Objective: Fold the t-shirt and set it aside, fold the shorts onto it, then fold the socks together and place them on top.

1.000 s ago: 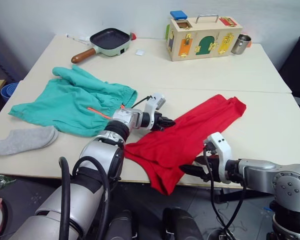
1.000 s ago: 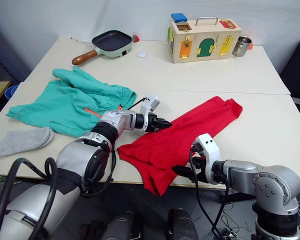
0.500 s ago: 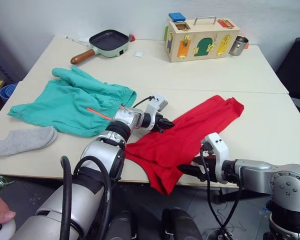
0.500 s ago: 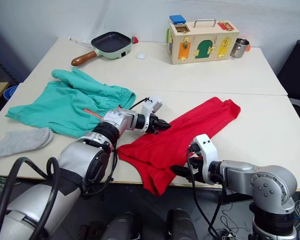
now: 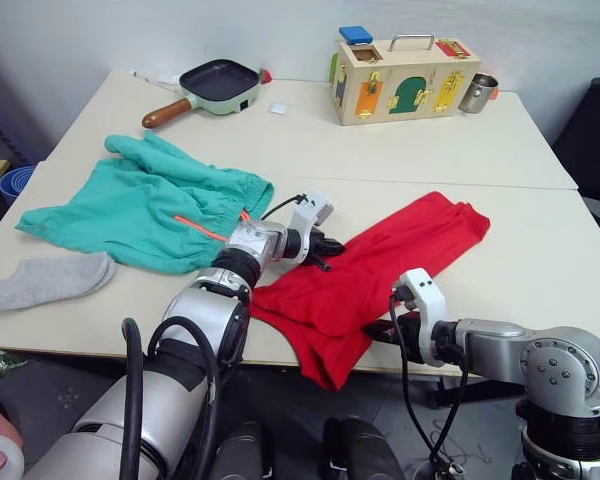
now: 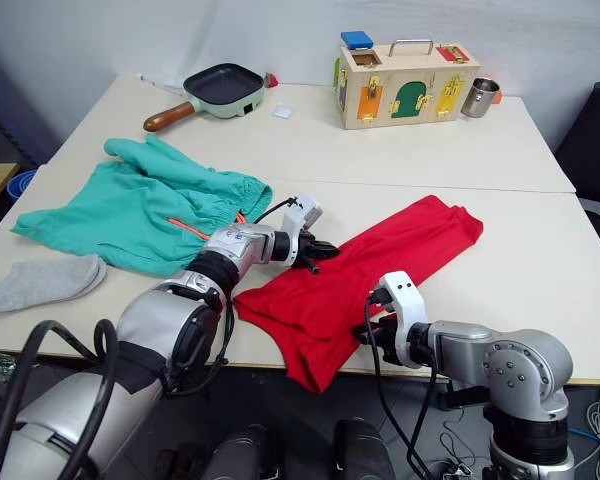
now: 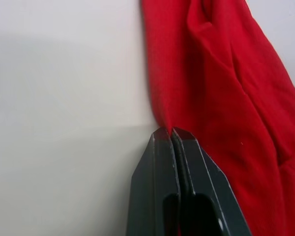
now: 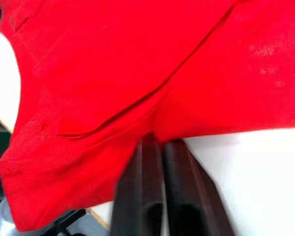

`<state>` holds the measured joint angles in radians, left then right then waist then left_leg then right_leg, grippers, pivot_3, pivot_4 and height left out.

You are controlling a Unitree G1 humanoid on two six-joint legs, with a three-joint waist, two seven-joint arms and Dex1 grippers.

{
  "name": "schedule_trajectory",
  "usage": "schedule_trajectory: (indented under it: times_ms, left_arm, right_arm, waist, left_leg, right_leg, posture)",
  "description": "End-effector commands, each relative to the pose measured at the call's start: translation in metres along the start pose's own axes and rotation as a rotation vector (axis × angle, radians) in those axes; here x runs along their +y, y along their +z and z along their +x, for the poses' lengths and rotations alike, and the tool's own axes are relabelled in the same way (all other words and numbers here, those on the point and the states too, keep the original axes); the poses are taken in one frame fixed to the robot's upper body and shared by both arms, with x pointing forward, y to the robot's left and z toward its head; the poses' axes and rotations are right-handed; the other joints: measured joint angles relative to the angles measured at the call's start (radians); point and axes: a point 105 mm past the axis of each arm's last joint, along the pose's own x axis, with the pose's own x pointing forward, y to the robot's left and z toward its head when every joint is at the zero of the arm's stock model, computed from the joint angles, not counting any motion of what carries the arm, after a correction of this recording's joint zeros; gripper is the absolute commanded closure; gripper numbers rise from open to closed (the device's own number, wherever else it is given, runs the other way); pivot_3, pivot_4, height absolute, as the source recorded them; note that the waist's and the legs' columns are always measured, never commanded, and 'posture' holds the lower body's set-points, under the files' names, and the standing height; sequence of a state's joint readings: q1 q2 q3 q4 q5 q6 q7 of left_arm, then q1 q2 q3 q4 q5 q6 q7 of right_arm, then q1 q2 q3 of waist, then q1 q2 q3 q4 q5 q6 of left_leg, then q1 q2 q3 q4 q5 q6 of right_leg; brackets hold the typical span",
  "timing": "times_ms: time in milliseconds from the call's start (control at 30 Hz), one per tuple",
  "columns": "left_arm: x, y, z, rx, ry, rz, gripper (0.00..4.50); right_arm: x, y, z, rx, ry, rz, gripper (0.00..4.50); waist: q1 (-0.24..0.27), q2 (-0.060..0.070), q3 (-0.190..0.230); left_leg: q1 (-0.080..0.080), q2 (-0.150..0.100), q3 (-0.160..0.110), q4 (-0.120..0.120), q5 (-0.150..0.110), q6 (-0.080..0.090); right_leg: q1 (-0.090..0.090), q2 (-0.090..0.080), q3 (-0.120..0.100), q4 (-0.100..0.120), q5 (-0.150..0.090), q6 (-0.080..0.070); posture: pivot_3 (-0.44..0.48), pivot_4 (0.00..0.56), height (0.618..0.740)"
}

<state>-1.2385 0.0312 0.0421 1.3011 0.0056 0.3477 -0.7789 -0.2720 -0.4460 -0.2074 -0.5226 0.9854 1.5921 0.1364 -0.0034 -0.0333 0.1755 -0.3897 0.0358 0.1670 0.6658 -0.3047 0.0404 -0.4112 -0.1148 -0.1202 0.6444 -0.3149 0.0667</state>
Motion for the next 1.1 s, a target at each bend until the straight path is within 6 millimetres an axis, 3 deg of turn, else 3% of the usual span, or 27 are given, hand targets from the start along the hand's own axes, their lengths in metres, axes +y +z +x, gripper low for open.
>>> schedule_trajectory:
  times_ms: [33,400,800,1100]
  left_arm:
    - [0.004,-0.003,0.003,-0.043,0.039,-0.048,4.5]
    - [0.033,0.013,-0.023,-0.154,0.166,-0.1,4.5]
    - [0.044,0.022,-0.037,-0.261,0.265,-0.135,4.5]
    - [0.032,0.012,-0.047,-0.242,0.301,-0.059,4.5]
  right_arm:
    - [-0.001,-0.007,-0.004,0.043,0.02,0.004,4.48]
    - [-0.045,0.015,-0.037,0.065,-0.084,-0.056,4.48]
    - [-0.074,0.043,-0.024,0.064,-0.092,-0.148,4.48]
    - [-0.099,0.059,-0.026,0.054,-0.143,-0.214,4.48]
  waist:
    - [0.003,0.0,0.0]
    - [-0.002,0.0,0.0]
    - [-0.004,0.0,0.0]
    - [-0.001,0.0,0.0]
  left_leg:
    - [0.0,0.0,0.0,0.0,0.0,0.0]
    - [-0.001,-0.001,0.0,0.0,-0.001,0.001]
    - [-0.001,-0.001,0.002,0.0,0.0,0.001]
    - [-0.001,-0.001,0.002,0.001,0.0,0.0]
  right_leg:
    - [0.0,0.0,0.0,0.0,0.0,0.0]
    - [-0.002,-0.001,0.0,0.0,0.0,0.001]
    - [-0.002,-0.001,0.0,0.0,0.0,0.001]
    - [-0.001,-0.001,0.001,0.0,0.001,0.001]
  posture:
    - [0.0,0.15,0.74]
    - [0.0,0.15,0.74]
    - [0.0,0.15,0.74]
    - [0.0,0.15,0.74]
